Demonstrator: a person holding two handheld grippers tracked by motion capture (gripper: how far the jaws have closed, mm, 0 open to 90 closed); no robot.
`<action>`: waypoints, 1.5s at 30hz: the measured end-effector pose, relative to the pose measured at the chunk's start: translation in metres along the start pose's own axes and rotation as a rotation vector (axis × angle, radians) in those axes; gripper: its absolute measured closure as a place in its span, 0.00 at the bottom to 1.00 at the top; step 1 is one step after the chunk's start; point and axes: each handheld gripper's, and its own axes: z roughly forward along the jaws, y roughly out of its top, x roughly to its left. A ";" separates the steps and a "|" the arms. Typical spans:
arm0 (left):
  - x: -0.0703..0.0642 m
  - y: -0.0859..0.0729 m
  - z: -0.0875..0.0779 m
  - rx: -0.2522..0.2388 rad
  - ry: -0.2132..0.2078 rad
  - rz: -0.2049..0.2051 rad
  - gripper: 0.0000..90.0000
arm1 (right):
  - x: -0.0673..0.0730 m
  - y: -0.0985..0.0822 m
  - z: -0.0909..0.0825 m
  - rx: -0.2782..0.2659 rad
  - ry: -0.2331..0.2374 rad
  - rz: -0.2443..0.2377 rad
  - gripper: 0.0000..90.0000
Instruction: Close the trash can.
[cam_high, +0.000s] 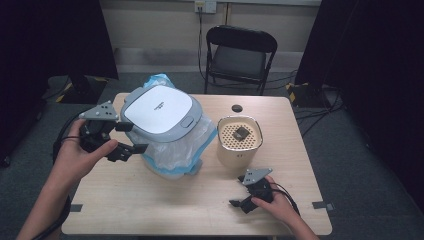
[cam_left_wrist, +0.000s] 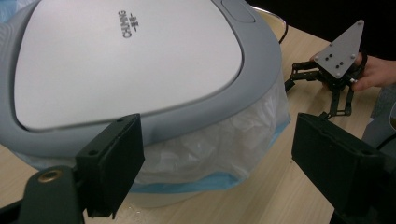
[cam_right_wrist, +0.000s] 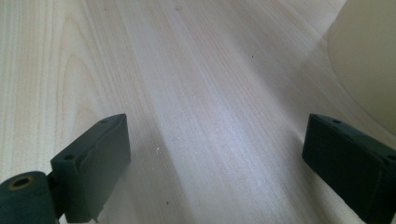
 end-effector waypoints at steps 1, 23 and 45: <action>0.000 0.000 0.000 0.000 0.000 0.000 0.18 | 0.000 0.000 0.000 0.000 0.000 0.000 0.08; -0.014 -0.078 0.038 0.023 -0.063 -0.040 0.18 | 0.000 0.000 0.000 0.002 0.003 0.003 0.08; -0.027 -0.135 0.081 0.039 -0.118 -0.071 0.18 | 0.000 0.000 0.000 0.002 0.003 0.003 0.08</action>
